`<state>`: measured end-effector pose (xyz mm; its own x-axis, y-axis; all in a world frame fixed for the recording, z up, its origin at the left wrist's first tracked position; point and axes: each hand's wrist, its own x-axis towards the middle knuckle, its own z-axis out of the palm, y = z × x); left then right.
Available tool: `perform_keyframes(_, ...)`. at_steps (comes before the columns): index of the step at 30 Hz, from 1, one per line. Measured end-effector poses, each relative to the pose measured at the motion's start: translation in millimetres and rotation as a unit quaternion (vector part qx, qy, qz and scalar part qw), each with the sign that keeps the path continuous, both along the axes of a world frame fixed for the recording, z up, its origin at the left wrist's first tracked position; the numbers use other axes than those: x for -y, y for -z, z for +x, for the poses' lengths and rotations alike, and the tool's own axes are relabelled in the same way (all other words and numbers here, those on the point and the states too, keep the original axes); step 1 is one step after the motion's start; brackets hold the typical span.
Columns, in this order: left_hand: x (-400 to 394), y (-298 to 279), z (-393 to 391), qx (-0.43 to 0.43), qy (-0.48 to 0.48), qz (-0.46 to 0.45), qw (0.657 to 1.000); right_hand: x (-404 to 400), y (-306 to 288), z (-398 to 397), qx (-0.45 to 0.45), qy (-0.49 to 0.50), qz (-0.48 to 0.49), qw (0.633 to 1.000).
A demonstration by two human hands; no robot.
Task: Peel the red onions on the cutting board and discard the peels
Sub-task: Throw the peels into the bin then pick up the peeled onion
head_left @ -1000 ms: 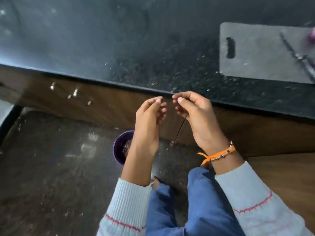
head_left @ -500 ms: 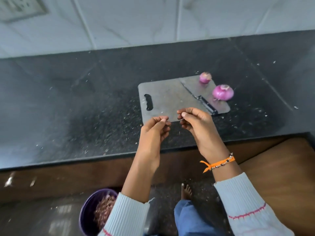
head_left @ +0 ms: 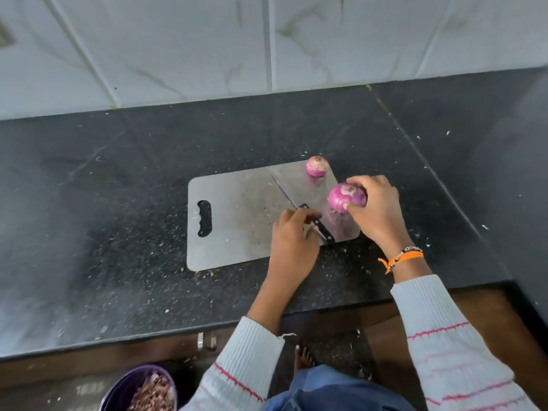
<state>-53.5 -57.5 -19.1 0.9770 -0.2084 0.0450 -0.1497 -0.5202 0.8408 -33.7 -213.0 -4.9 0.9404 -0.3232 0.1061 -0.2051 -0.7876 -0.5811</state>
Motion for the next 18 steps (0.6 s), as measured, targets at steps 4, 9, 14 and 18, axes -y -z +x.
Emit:
perform_keyframes(4,20.7,7.8,5.5,0.027,-0.003,0.135,0.990,8.1,9.1,11.2,-0.044,-0.035,0.003,0.998)
perform_keyframes(9,25.6,14.9,13.1,0.022,-0.014,0.212,0.977,11.6,10.6,22.0,-0.074,-0.059,-0.018,0.995)
perform_keyframes(14,3.7,9.5,20.7,0.022,-0.023,0.081,0.996,-10.1,-1.5,29.7,-0.015,-0.077,-0.024,0.997)
perform_keyframes(18,-27.5,9.6,33.1,0.035,-0.081,0.021,0.996,-57.0,-2.8,39.2,0.018,-0.171,0.048,0.984)
